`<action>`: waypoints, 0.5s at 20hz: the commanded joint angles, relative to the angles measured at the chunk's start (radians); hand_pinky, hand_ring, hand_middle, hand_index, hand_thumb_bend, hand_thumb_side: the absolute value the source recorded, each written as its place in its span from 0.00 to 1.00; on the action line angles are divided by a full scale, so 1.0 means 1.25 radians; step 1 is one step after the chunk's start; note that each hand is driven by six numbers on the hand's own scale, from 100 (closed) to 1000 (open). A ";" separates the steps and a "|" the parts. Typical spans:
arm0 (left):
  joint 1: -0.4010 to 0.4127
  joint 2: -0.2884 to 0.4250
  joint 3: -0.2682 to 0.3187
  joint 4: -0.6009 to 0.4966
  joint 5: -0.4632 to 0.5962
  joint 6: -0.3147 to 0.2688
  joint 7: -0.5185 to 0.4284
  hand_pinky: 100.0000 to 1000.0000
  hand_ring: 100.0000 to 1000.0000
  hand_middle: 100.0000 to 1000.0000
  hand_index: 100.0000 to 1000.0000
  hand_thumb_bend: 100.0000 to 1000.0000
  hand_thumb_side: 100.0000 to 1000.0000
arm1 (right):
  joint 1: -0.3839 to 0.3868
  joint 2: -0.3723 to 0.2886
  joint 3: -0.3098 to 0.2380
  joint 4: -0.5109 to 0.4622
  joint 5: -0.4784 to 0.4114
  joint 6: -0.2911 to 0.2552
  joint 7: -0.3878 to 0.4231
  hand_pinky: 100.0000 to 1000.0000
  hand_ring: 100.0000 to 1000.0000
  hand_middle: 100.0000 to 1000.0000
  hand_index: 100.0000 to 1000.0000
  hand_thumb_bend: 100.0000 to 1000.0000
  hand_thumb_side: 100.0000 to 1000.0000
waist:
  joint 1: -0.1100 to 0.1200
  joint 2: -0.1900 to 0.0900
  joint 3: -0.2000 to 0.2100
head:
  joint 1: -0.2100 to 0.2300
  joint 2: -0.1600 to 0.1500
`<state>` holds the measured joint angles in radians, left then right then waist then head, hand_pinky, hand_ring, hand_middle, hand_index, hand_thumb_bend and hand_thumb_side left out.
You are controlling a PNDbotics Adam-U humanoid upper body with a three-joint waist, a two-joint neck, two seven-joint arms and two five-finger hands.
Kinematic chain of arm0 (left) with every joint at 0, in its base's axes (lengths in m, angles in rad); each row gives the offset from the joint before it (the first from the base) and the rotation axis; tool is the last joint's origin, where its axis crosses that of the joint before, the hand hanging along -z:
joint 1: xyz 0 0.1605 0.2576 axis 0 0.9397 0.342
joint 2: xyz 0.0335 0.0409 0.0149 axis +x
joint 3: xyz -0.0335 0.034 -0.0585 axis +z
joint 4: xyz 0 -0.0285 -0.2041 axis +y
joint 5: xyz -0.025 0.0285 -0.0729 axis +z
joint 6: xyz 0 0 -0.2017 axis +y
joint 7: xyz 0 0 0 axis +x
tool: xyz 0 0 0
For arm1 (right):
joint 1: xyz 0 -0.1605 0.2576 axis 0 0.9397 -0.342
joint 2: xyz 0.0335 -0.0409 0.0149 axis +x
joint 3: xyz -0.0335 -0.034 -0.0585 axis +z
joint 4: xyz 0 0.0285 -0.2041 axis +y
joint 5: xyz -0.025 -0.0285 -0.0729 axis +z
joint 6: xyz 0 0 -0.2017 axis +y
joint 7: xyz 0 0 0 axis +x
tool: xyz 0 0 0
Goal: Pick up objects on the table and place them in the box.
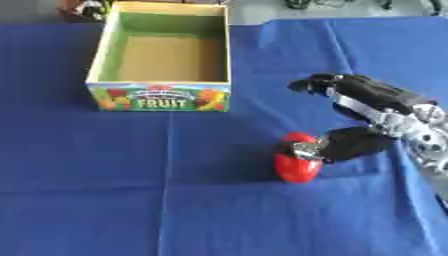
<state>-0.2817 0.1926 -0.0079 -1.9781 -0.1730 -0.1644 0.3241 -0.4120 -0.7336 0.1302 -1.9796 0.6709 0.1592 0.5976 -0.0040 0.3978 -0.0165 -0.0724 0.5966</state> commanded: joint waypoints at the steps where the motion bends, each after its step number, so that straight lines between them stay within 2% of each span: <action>1: -0.002 0.008 0.005 -0.018 -0.001 0.001 0.002 0.33 0.49 0.52 0.79 0.00 1.00 | 0.005 -0.006 -0.002 -0.016 0.034 0.004 -0.002 0.87 0.92 0.90 1.00 0.53 0.73 | -0.001 -0.021 -0.002 | 0.002 0.000; 4: -0.001 0.008 0.005 -0.018 -0.001 0.003 0.002 0.33 0.49 0.52 0.79 0.00 1.00 | 0.017 0.003 -0.002 -0.016 0.053 0.007 0.000 0.89 0.94 0.92 1.00 0.58 0.73 | -0.001 -0.022 -0.003 | 0.002 0.001; 5: -0.001 0.008 0.005 -0.018 -0.001 0.003 0.002 0.33 0.49 0.52 0.79 0.00 1.00 | 0.019 0.007 -0.001 -0.016 0.054 0.004 0.000 0.89 0.94 0.92 1.00 0.58 0.72 | -0.001 -0.023 -0.003 | 0.002 0.001; 6: -0.001 0.008 0.005 -0.018 -0.001 0.003 0.001 0.33 0.49 0.52 0.79 0.00 1.00 | 0.020 0.009 -0.001 -0.016 0.052 0.002 0.001 0.89 0.94 0.92 1.00 0.62 0.74 | -0.001 -0.023 -0.004 | 0.002 0.001; 10: -0.002 0.007 0.004 -0.018 0.000 0.003 0.000 0.33 0.49 0.52 0.80 0.00 1.00 | 0.025 0.008 -0.005 -0.016 0.023 -0.006 0.005 0.88 0.94 0.92 1.00 0.65 0.75 | -0.001 -0.024 -0.006 | 0.001 0.000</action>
<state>-0.2806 0.1926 -0.0079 -1.9781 -0.1730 -0.1623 0.3235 -0.3767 -0.7063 0.1359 -1.9796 0.7101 0.1556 0.6029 -0.0043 0.3914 -0.0233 -0.0724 0.5966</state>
